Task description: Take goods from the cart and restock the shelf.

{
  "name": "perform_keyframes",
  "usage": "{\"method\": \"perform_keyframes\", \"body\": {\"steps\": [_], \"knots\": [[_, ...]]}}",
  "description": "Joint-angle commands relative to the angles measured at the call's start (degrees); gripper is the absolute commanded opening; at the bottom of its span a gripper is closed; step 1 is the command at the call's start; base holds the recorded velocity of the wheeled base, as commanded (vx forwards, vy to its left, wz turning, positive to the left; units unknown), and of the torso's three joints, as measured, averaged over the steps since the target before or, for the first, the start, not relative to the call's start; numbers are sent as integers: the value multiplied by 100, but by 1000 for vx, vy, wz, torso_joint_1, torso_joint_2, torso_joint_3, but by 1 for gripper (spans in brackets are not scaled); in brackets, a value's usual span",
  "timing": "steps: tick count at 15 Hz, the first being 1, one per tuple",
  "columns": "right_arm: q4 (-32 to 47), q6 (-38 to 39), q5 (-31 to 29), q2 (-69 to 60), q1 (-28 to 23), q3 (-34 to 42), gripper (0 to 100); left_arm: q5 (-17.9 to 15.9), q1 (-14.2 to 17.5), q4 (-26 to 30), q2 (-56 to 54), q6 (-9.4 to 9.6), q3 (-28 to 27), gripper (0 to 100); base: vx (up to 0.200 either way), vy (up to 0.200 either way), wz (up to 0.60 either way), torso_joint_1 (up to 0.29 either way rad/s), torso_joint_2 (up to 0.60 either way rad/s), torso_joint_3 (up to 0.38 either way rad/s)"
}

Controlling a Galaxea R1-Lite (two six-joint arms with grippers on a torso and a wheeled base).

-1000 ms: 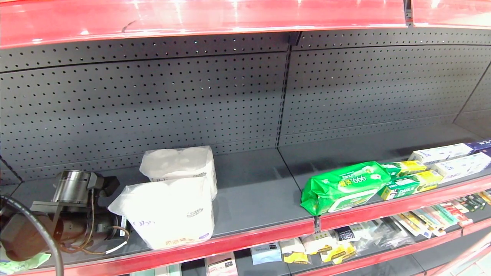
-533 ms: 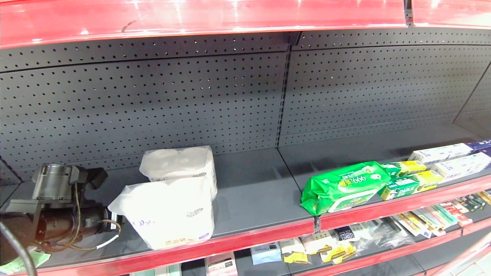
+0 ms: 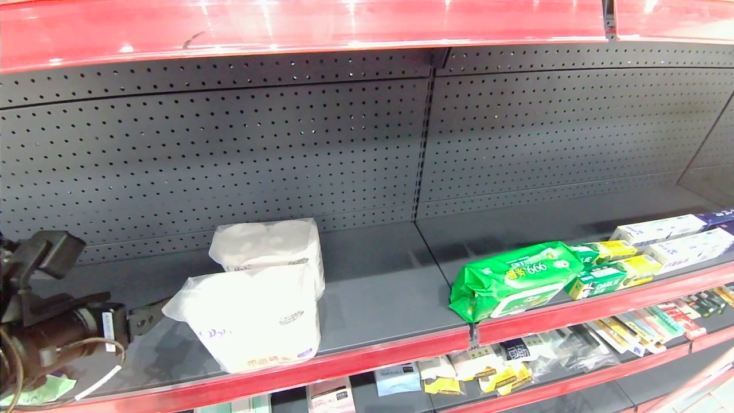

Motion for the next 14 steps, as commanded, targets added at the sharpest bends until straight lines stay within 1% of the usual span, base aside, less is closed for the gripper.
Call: {"method": "perform_keyframes", "body": {"steps": [1,2,4,5,6,7,8,9,10,11,12,13,14], "knots": [[2,-1,-4,9,1,2,100,-439,-108,92,-1855,18,333,100,0,0,0,0,0,0],[2,-1,5,9,1,-6,100,-553,-134,364,-2497,18,377,100,0,0,0,0,0,0],[2,-1,5,9,1,-6,100,-562,-134,1305,-3639,18,236,100,0,0,0,0,0,0],[2,-1,-4,9,1,2,100,-571,-134,1630,-3956,36,174,100,0,0,0,0,0,0],[2,-1,5,9,1,2,100,-571,-143,2192,-4501,106,130,100,0,0,0,0,0,0],[2,-1,5,9,1,2,100,-606,-169,2983,-5380,176,130,100,0,0,0,0,0,0],[2,-1,5,9,1,2,100,-615,-231,3537,-6012,194,166,100,0,0,0,0,0,0],[2,-1,5,9,1,-6,100,-606,-239,4144,-6716,334,236,100,0,0,0,0,0,0],[2,-1,5,9,1,2,100,-623,-125,4557,-7102,528,394,100,0,0,0,0,0,0],[2,-1,5,9,1,2,100,-527,-116,4451,-7102,581,544,100,0,0,0,0,0,0],[2,-28,13,9,1,2,100,-333,-116,4284,-7102,572,658,100,0,0,0,0,0,0],[2,-19,49,9,10,-6,100,71,-116,4117,-7102,519,1001,100,0,0,0,0,0,0],[2,-1,49,9,10,-6,100,176,-116,3941,-7102,440,1036,100,0,0,0,0,0,0]]}}
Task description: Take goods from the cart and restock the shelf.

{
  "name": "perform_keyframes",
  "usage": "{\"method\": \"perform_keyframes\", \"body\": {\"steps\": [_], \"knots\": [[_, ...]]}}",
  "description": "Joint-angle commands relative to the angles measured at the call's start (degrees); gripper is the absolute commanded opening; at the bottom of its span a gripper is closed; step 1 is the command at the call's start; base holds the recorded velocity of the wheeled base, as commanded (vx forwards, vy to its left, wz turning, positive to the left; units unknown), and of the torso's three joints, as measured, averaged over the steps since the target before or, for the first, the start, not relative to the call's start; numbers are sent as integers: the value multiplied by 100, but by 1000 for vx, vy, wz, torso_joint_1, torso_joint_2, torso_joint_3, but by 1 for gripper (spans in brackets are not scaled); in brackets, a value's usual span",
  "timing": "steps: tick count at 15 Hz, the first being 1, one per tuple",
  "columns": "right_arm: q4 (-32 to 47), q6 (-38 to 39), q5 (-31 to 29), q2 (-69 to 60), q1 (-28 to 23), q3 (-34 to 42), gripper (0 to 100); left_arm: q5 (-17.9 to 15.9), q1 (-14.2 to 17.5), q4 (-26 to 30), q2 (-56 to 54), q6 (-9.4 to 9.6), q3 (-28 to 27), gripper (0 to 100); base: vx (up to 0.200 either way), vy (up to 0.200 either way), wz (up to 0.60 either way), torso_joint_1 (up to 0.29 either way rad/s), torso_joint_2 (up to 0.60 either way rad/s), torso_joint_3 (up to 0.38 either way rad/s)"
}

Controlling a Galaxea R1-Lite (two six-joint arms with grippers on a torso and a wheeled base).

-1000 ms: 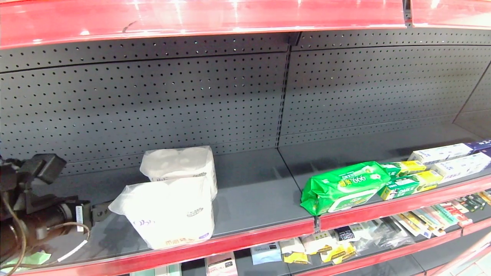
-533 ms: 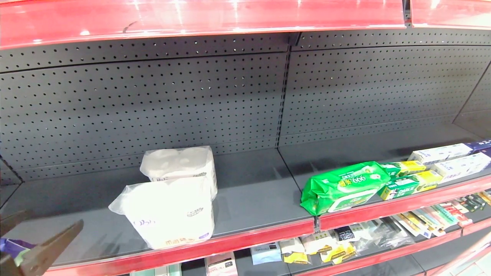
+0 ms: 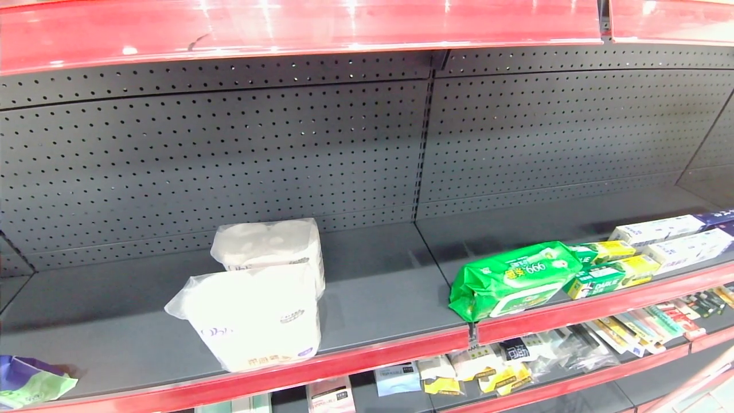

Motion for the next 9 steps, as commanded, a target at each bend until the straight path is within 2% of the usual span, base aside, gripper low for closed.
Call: {"method": "perform_keyframes", "body": {"steps": [1,2,3,4,6,9], "knots": [[-1,2,2,4,-1,2,100,224,9,-177,-402,-274,286,100,0,0,0,0,0,0],[-1,2,2,4,-1,2,100,409,9,-204,-402,-397,304,100,0,0,0,0,0,0],[-1,2,2,4,8,2,100,831,9,-274,-402,-423,365,100,0,0,0,0,0,0],[-1,-24,2,4,8,2,100,1051,9,-485,-402,-414,462,100,0,0,0,0,0,0],[-1,-24,11,4,8,2,100,1077,9,-1039,-402,-291,717,100,0,0,0,0,0,0],[-1,-15,11,4,8,2,100,1077,9,-1127,-402,-247,752,100,0,0,0,0,0,0]]}}
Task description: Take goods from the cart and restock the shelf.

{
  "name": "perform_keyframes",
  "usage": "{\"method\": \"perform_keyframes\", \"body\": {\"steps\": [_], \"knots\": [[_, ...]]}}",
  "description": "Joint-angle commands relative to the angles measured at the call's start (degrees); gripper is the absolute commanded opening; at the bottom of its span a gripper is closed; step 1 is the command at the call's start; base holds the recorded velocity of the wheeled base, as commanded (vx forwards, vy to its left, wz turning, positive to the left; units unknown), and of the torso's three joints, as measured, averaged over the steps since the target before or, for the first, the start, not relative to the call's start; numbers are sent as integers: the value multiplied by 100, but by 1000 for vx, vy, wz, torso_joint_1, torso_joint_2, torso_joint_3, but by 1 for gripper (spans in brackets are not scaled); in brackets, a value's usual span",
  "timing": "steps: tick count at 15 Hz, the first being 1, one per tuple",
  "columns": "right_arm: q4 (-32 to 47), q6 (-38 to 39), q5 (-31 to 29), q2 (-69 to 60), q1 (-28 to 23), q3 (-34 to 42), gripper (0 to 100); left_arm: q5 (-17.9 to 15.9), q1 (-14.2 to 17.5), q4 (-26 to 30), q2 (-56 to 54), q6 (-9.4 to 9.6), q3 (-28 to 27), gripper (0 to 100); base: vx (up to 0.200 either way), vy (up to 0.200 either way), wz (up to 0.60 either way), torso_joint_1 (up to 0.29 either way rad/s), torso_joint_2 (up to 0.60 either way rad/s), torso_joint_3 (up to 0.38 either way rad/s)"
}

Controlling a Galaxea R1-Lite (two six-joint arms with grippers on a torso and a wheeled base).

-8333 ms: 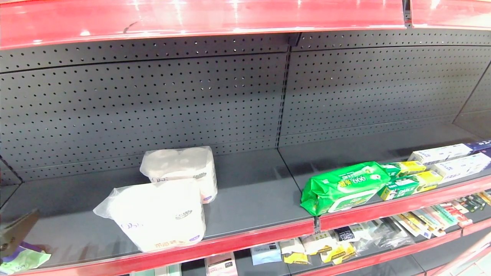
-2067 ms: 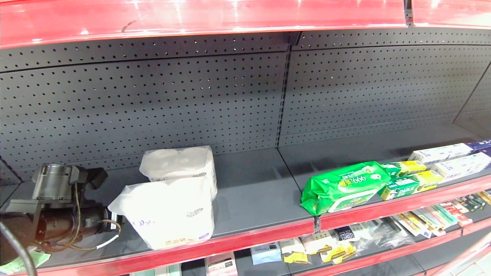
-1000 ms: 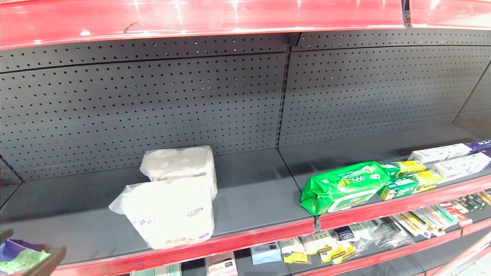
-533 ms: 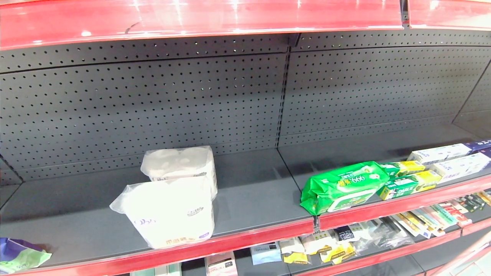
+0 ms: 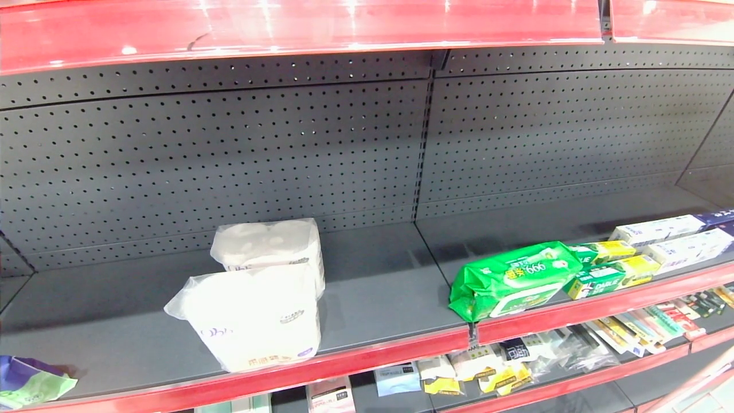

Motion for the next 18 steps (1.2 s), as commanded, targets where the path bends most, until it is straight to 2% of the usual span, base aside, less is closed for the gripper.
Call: {"method": "perform_keyframes", "body": {"steps": [1,9,11,14,17,18], "knots": [[11,-15,-23,4,4,-9,100,-21,1,-3,5,11,22,100,0,0,600,-2,2,2],[2,-6,-23,4,4,-9,100,-74,1,-11,5,142,13,100,0,0,600,1,2,1],[2,-6,-5,4,4,0,100,-162,1,-11,5,142,13,100,0,0,0,0,0,0],[11,-6,-5,4,4,-9,100,-522,1,-20,5,142,-5,100,0,0,0,0,0,0],[2,-15,-5,4,4,0,100,-557,1,6,5,134,-101,100,0,0,0,0,0,0],[2,-15,-5,4,4,-9,100,-478,9,6,5,151,-13,100,0,0,0,0,0,0]]}}
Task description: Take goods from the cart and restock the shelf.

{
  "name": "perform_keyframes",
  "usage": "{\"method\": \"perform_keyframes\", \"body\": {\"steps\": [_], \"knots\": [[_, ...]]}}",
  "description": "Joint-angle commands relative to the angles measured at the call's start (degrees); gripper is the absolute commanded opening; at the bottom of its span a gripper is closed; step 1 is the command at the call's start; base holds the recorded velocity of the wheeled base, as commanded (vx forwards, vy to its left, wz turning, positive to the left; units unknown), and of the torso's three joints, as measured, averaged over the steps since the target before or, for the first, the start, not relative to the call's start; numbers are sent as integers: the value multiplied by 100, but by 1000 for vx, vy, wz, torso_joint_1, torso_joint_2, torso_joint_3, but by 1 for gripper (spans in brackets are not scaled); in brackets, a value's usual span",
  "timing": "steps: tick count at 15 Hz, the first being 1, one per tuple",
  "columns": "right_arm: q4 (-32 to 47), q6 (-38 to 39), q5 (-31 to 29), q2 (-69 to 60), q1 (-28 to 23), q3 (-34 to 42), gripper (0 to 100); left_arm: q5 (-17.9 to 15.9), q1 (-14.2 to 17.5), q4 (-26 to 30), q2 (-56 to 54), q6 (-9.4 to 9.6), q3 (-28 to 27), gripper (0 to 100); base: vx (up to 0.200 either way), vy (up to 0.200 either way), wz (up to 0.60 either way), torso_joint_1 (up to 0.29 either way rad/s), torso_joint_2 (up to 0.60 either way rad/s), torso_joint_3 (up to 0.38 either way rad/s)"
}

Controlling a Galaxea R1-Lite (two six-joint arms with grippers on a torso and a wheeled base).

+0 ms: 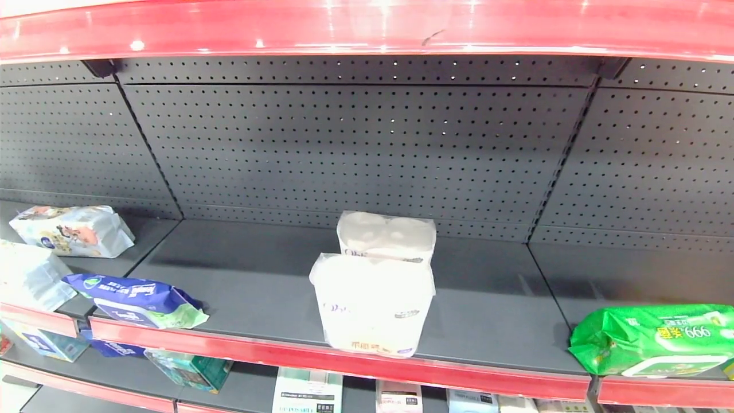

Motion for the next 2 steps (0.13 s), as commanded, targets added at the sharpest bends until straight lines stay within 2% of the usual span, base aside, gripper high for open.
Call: {"method": "perform_keyframes", "body": {"steps": [1,2], "knots": [[-1,-4,4,4,2,5,100,69,7,9,10,17,61,100,0,0,0,0,0,0],[-1,-13,4,4,2,5,100,60,7,9,10,44,61,100,0,0,0,0,0,0]]}}
